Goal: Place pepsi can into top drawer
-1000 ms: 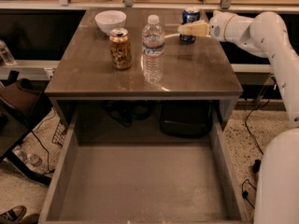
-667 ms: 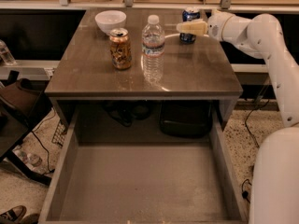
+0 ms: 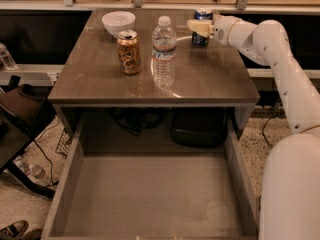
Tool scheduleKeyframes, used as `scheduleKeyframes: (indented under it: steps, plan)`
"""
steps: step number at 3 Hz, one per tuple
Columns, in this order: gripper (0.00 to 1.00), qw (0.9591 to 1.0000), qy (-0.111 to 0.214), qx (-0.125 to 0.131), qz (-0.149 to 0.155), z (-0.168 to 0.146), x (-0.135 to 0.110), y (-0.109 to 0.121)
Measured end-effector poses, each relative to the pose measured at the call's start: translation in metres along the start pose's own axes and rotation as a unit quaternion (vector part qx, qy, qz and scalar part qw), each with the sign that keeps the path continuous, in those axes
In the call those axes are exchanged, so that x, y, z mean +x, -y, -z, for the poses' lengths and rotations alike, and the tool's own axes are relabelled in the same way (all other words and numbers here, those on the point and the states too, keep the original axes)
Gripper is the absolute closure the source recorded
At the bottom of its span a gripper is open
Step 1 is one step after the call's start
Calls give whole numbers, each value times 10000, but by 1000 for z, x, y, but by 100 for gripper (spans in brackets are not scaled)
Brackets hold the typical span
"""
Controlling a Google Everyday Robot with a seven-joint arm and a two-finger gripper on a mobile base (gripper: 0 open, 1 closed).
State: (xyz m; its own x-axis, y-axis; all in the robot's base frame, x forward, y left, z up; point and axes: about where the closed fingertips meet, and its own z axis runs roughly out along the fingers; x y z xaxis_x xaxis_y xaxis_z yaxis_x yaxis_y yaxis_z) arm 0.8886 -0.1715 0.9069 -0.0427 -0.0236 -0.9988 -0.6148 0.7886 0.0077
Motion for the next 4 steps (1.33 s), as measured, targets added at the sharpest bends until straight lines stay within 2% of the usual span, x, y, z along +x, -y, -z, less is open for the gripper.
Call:
scheduleKeyframes:
  steps: [2,3,4]
  plan:
    - [88,10000,-10,-45,-8,-5,2,-5]
    - [100,10000,-13,-64,-13,-8,2,-7]
    - [100,10000,-47,-55,43,-8,-6,-9]
